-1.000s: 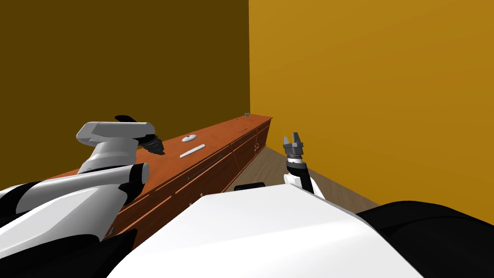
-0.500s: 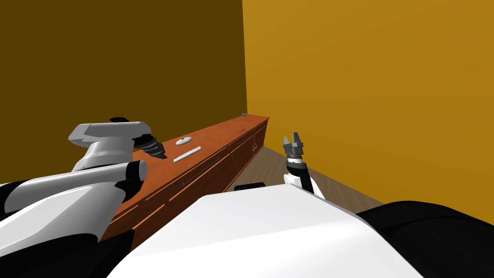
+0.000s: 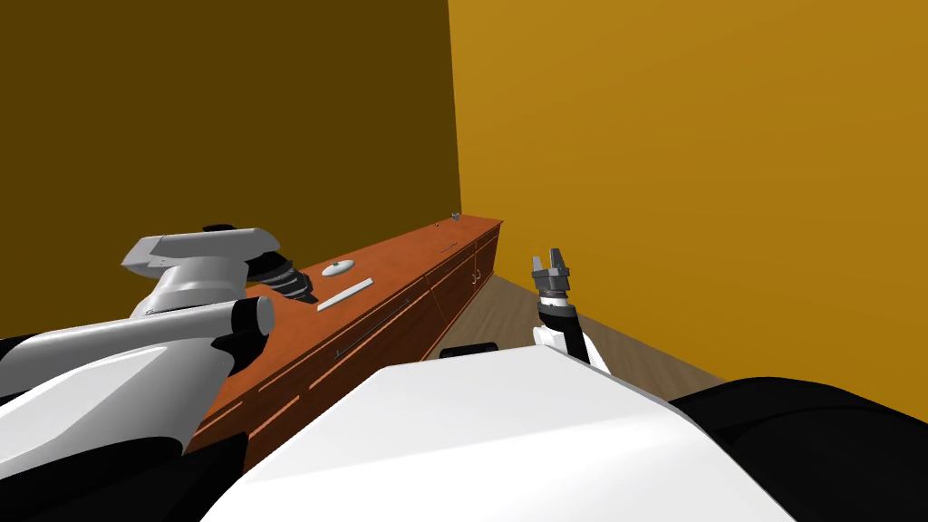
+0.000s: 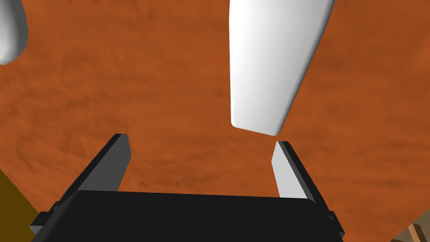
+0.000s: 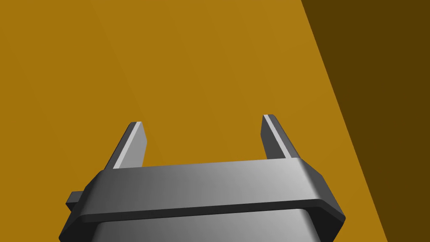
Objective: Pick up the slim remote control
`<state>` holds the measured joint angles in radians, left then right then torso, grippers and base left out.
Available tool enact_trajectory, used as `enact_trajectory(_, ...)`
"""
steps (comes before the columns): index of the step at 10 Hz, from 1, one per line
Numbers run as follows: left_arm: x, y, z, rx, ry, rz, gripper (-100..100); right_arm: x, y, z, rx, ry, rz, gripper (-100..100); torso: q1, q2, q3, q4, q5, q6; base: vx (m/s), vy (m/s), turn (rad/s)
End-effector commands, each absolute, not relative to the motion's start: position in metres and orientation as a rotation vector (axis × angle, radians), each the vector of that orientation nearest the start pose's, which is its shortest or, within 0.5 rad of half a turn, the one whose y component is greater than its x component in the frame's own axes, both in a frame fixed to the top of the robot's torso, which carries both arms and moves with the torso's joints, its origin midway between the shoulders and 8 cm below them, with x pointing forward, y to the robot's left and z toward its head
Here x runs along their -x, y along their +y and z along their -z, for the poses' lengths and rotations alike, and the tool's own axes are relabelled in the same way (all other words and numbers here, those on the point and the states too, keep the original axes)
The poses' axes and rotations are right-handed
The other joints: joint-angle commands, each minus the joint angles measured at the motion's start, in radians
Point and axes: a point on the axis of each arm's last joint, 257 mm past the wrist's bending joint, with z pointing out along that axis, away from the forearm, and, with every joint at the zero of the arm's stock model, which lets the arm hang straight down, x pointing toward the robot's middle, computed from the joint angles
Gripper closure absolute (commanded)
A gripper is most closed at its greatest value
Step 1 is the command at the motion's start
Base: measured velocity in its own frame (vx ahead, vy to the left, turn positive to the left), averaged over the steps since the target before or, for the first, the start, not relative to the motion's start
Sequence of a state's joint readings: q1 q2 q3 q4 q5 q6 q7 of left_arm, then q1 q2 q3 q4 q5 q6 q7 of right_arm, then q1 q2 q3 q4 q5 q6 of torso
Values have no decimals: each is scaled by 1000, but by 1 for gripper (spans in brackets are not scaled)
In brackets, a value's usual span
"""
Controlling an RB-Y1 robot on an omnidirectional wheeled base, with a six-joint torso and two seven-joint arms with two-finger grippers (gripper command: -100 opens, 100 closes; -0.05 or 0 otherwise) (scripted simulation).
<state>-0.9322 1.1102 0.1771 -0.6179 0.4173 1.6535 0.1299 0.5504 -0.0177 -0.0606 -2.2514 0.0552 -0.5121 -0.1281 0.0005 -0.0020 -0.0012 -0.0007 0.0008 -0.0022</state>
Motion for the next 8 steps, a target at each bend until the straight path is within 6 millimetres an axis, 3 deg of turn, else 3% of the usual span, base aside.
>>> enact_trajectory(1,-395,649,129,2699,1093,43,-100,-341,-298,2,-704,666,-1294,0,0,0,0,0,0,0,28,8,-104)
enact_trajectory(4,-388,638,137,2765,1102,41,-100,-340,-298,2,-704,666,-1294,0,0,-1,0,0,0,0,28,9,-50)
enact_trajectory(8,-369,605,162,2931,1139,25,-100,-340,-298,2,-704,666,-1294,0,1,-2,-1,0,0,0,42,20,-67)
